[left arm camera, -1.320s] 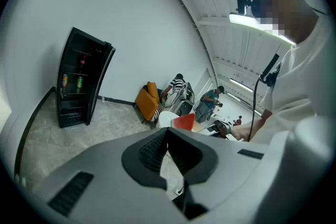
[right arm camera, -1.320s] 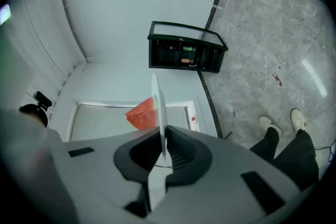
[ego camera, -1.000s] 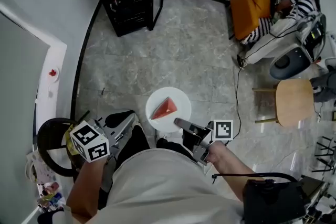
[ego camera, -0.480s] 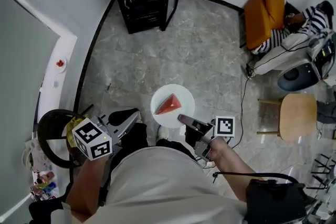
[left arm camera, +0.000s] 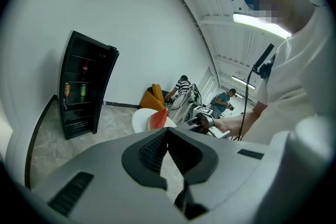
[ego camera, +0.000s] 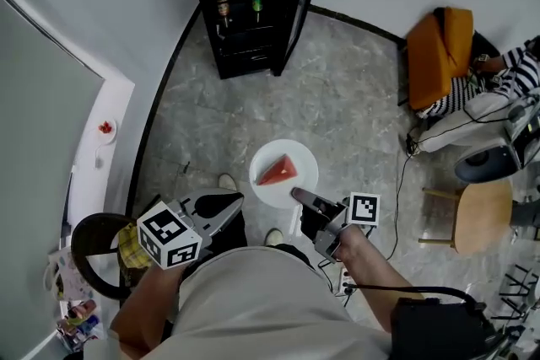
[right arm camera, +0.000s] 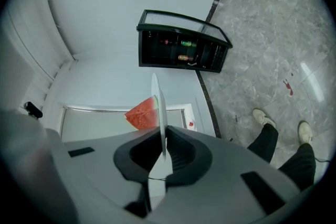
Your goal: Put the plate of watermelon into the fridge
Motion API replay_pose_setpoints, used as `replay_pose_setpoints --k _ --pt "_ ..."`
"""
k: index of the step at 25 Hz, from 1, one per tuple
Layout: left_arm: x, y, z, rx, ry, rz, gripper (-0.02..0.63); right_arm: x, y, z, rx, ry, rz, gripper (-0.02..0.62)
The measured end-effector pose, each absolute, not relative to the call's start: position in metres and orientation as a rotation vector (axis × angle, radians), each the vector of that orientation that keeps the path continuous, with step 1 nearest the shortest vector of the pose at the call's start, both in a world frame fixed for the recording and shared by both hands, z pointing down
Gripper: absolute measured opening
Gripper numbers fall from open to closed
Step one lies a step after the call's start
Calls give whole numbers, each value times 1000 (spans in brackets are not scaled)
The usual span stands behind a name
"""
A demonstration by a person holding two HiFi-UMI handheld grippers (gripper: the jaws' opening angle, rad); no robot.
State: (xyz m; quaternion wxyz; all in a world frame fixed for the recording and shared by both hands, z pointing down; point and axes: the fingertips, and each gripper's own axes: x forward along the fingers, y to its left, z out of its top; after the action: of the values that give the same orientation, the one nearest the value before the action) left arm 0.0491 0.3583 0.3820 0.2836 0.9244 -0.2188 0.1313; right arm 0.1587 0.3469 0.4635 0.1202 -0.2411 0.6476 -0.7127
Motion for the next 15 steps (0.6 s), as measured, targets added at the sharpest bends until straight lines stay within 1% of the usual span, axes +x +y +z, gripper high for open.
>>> replay_pose_setpoints --k 7,15 --pt "6 281 364 2563 -431 452 12 99 232 453 -763 1887 -1980 26" --pt "-23 214 352 2552 -413 418 12 56 122 473 -823 1854 -1989 26"
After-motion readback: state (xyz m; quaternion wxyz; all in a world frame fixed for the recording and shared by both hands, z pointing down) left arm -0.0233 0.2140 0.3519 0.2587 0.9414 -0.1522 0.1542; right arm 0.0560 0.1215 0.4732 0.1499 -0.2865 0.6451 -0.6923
